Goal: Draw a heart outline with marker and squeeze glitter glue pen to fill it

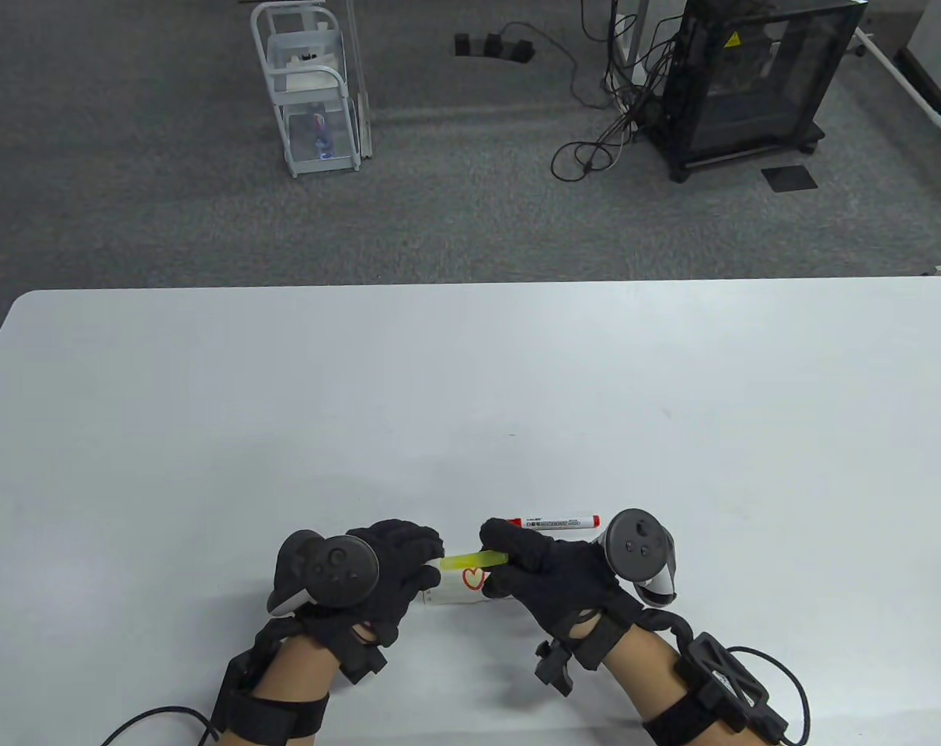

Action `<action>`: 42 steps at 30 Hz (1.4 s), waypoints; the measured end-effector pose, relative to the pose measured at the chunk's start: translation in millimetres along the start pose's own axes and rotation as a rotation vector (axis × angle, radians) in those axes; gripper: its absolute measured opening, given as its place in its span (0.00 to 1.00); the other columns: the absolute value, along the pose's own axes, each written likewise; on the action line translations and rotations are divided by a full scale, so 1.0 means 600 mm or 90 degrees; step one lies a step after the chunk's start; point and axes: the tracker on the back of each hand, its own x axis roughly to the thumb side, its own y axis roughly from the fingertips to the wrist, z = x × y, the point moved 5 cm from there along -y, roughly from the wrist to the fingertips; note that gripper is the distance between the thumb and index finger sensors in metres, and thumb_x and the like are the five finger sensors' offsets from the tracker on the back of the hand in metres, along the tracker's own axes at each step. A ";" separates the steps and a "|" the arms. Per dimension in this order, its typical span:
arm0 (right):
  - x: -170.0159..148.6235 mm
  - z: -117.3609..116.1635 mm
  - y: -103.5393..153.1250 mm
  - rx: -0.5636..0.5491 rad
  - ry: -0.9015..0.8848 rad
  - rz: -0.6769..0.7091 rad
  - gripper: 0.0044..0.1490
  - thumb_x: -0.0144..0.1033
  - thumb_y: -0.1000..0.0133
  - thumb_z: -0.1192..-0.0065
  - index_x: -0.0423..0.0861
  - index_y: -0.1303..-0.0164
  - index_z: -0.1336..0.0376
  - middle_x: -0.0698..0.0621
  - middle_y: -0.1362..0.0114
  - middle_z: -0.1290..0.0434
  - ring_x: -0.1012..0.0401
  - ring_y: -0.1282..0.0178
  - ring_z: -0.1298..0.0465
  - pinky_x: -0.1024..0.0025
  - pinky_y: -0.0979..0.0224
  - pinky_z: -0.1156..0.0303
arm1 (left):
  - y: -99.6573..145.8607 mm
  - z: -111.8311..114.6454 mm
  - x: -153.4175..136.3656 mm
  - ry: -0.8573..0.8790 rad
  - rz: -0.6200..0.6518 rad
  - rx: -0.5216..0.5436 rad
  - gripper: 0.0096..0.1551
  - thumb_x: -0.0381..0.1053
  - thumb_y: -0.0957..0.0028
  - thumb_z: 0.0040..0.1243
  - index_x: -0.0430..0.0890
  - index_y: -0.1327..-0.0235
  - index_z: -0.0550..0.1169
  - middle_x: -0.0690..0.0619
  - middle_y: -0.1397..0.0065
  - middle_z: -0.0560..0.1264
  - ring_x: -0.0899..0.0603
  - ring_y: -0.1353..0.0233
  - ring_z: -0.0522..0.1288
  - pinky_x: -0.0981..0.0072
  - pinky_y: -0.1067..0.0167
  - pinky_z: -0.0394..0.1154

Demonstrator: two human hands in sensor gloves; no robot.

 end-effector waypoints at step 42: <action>0.010 0.005 -0.006 -0.071 0.141 0.021 0.35 0.41 0.52 0.31 0.27 0.47 0.28 0.42 0.58 0.13 0.66 0.71 0.09 0.61 0.52 0.12 | 0.001 -0.005 0.005 -0.009 0.008 0.007 0.26 0.56 0.52 0.61 0.43 0.47 0.82 0.44 0.31 0.80 0.33 0.28 0.74 0.37 0.37 0.68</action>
